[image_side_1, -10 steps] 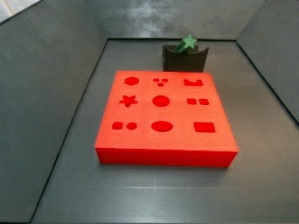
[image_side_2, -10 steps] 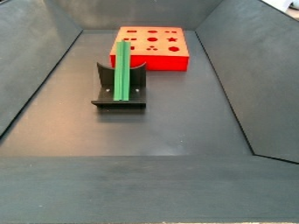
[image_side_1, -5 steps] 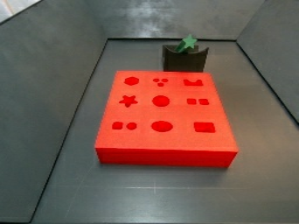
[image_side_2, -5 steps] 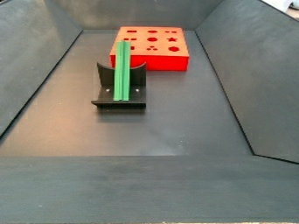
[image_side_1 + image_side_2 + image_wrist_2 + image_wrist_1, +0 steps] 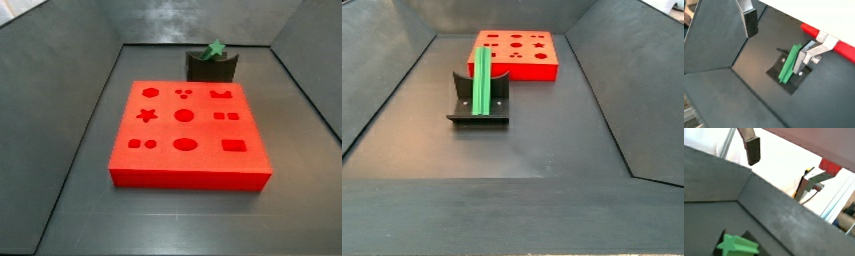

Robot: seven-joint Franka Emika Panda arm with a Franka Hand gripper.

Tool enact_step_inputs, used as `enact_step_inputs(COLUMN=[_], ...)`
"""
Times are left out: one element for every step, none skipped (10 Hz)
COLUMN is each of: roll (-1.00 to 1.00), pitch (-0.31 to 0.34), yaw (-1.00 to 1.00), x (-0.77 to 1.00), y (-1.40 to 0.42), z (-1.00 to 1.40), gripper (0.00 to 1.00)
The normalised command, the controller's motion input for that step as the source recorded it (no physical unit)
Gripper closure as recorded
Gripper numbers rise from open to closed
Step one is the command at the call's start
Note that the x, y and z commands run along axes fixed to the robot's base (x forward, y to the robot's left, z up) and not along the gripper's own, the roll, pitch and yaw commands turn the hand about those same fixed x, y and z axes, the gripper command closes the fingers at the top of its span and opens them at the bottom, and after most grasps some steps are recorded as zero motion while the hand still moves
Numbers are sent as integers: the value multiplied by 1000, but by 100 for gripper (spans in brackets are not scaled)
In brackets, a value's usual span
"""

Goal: Pick up the star object. Move up. Place the star object on the fixture. Regrasp the star object. Move to above the board. Insert the star object.
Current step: Regrasp the star object.

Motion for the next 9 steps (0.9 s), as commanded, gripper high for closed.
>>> enact_step_inputs(roll=[497,280,193,158,153,29,30,29,34], pitch=[139,93,56,8,-4,-51,-58,-105,-127], yaw=[259,262,253,233,220,222,194,138,117], x=[117,115,104,87,83,30,32,43,47], y=[-60,-55,-43,-48,-50,40,40,40,39], z=[-11,-8,1,-8,-9,-1000,-1000,-1000,-1000], gripper=[0,0,0,0,0,0,0,0,0])
